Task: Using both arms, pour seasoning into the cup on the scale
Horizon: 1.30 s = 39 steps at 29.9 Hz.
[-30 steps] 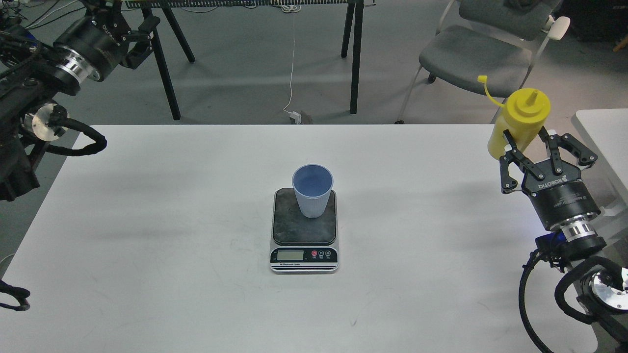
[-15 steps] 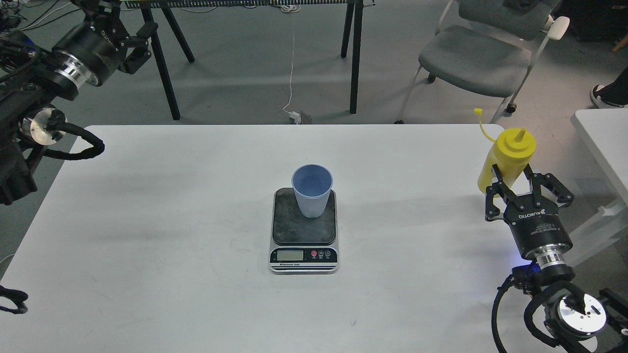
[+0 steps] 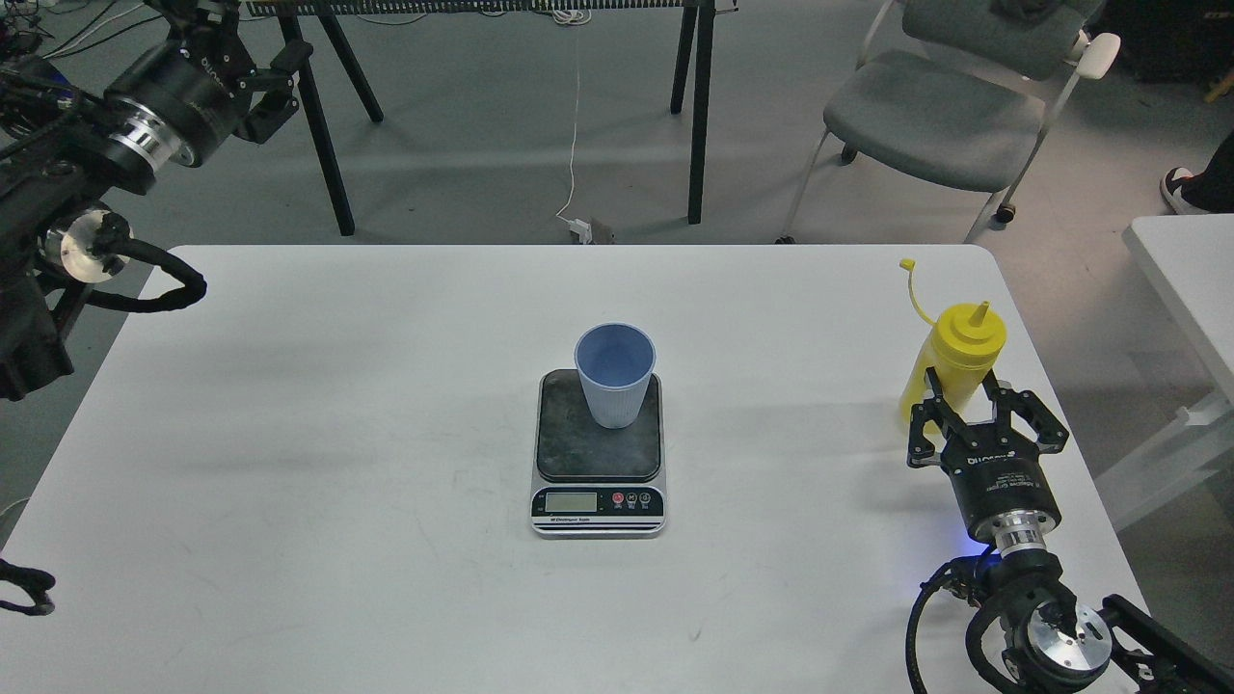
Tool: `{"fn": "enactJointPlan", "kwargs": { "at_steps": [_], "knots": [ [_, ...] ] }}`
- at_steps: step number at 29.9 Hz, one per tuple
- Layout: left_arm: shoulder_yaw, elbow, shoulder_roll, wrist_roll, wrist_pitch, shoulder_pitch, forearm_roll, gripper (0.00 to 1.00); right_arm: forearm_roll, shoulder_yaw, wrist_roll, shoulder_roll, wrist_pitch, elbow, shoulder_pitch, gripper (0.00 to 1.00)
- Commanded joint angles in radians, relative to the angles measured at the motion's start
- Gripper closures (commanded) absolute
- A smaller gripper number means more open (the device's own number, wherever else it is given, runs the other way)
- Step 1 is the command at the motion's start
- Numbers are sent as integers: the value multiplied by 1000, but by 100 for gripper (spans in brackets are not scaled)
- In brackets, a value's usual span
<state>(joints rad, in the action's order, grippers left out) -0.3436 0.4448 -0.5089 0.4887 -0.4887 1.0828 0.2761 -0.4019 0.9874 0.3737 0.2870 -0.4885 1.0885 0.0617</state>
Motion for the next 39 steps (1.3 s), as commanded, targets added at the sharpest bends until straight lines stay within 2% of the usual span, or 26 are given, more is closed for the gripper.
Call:
{"fn": "enactJointPlan", "kwargs": {
  "at_steps": [1, 2, 3, 12, 19, 32, 35, 39],
  "knots": [
    [0, 2, 0, 0, 0, -1, -2, 5, 3, -7, -1, 0, 0, -2, 0, 29],
    [0, 0, 0, 0, 0, -1, -2, 5, 5, -9, -1, 0, 0, -4, 0, 21],
    [0, 2, 0, 0, 0, -1, -2, 5, 6, -13, -1, 0, 0, -6, 0, 19],
    [0, 2, -2, 0, 0, -3, -2, 5, 26, -27, -1, 0, 0, 2, -5, 16],
    [0, 2, -3, 0, 0, -1, -2, 5, 29, -30, -3, 3, 0, 8, -11, 2],
    [-2, 2, 0, 0, 0, -3, -2, 5, 29, -16, -4, 46, 0, 43, -125, 1],
    [-2, 2, -2, 0, 0, -1, -2, 5, 29, -13, -6, 101, 0, 88, -161, 1],
    [-3, 2, 1, 0, 0, 0, -2, 5, 29, -22, -9, 234, 0, 129, -203, 1]
  ]
}}
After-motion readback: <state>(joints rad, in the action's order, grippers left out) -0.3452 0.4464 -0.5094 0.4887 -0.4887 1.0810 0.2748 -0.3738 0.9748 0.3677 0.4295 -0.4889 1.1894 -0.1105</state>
